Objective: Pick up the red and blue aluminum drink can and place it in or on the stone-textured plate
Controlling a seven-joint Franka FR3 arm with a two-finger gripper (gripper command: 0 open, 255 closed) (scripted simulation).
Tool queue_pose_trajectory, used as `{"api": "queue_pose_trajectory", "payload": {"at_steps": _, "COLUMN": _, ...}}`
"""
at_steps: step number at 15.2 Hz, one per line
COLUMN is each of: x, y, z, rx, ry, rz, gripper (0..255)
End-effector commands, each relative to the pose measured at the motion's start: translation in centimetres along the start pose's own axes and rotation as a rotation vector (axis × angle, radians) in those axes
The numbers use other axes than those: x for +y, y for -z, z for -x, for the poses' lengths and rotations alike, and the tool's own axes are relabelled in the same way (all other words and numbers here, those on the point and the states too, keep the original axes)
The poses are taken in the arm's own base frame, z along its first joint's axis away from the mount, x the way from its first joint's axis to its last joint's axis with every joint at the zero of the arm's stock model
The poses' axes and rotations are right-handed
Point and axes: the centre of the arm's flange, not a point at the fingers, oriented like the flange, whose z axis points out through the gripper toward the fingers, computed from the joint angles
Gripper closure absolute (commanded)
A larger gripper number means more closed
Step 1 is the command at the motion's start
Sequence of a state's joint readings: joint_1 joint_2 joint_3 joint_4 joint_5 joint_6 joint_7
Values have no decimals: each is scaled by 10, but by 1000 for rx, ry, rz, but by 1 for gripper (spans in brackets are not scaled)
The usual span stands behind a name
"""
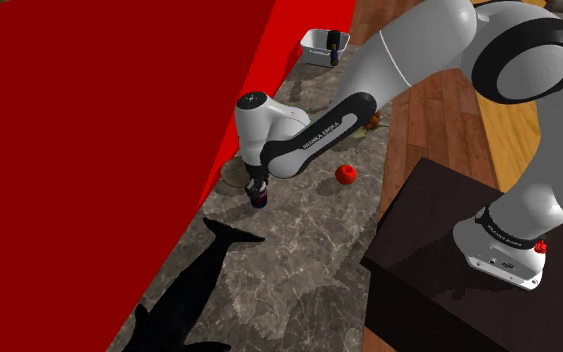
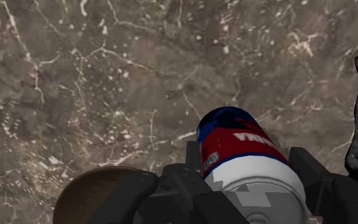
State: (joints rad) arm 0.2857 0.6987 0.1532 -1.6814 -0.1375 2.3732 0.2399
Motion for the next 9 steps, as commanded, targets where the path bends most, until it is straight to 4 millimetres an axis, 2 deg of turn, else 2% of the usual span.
{"api": "queue_pose_trajectory", "payload": {"at_steps": 1, "x": 0, "y": 10, "z": 0, "rx": 0, "ry": 0, "rz": 0, "gripper": 255}}
{"api": "queue_pose_trajectory", "payload": {"at_steps": 9, "x": 0, "y": 53, "z": 0, "rx": 0, "ry": 0, "rz": 0, "gripper": 255}}
